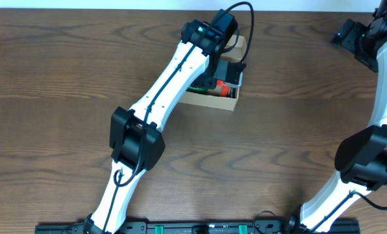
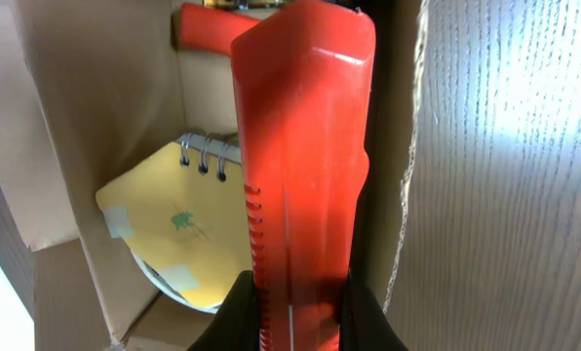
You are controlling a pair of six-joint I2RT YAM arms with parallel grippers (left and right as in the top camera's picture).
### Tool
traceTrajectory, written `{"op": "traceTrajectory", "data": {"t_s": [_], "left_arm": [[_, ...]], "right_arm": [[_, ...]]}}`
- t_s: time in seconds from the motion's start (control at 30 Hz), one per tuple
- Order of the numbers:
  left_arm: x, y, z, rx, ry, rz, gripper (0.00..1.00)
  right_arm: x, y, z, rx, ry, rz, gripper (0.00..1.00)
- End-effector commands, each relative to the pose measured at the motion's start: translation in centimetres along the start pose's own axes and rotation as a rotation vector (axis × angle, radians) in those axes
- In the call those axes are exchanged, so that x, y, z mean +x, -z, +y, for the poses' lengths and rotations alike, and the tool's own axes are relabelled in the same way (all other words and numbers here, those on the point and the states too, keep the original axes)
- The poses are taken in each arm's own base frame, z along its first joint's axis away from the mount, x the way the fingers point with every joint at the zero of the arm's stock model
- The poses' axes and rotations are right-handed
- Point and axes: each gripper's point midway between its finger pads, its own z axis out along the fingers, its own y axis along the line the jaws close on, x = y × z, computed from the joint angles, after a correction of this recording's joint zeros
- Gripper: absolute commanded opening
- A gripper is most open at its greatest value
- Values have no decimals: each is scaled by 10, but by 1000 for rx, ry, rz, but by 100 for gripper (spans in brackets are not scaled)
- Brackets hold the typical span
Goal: Pack container
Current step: 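Lower the red box cutter into the box, then open the left gripper and retract the left arm from the box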
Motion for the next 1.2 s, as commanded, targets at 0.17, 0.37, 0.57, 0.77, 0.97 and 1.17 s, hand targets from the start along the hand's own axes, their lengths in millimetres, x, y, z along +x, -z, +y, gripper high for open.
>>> {"op": "traceTrajectory", "data": {"t_s": [0.17,0.37,0.57,0.77,0.97,1.17], "left_arm": [[6,-32,-4,74,-44,-5,6],[5,-38,-6,90,-44,-10,6],[4,-39,-4,80,-39,-14,26],[3,-39,-2,72,18,-14,41],[2,-38,-1,67,37,-13,48],[-1,-25,11,2,139,-26,45]], "right_arm": [[-5,15,2,-10,-9,-32,99],[-5,15,2,-10,-9,-32,99],[-5,15,2,-10,-9,-32,100],[-5,15,2,-10,-9,-32,99],[-5,15,2,-10,-9,-32,99],[-5,15,2,-10,-9,-32,99]]}}
